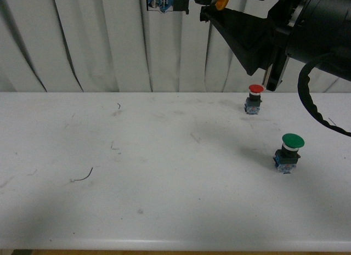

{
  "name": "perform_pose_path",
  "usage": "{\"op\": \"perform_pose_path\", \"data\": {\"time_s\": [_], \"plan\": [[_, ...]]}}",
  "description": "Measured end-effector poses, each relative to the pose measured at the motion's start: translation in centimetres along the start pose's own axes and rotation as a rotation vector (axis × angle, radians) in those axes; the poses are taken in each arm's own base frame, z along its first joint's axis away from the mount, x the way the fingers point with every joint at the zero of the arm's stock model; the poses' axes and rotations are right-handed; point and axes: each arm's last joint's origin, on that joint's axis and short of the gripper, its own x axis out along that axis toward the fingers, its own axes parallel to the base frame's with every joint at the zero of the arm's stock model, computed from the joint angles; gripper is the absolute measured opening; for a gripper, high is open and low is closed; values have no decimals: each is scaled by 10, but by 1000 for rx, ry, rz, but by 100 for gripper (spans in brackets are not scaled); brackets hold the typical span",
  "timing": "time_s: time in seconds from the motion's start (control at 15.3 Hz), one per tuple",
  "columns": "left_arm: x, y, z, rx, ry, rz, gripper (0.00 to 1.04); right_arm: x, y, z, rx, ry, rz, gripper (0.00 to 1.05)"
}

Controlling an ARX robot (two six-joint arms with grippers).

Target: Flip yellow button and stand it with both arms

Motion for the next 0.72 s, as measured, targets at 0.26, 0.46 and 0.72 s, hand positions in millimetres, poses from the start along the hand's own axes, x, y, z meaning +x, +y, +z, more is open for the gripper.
{"op": "perform_pose_path", "data": {"time_s": [0.26,0.46,0.72], "plan": [[-5,0,-12,0,-3,0,2,-1,-1,2,-2,-6,-3,35],[-7,0,-18,0,14,0,2,-3,-1,5,-4,-15,-7,35],[-17,0,-22,1,-8,0,2,-3,-1,5,-5,-17,-6,35]]}}
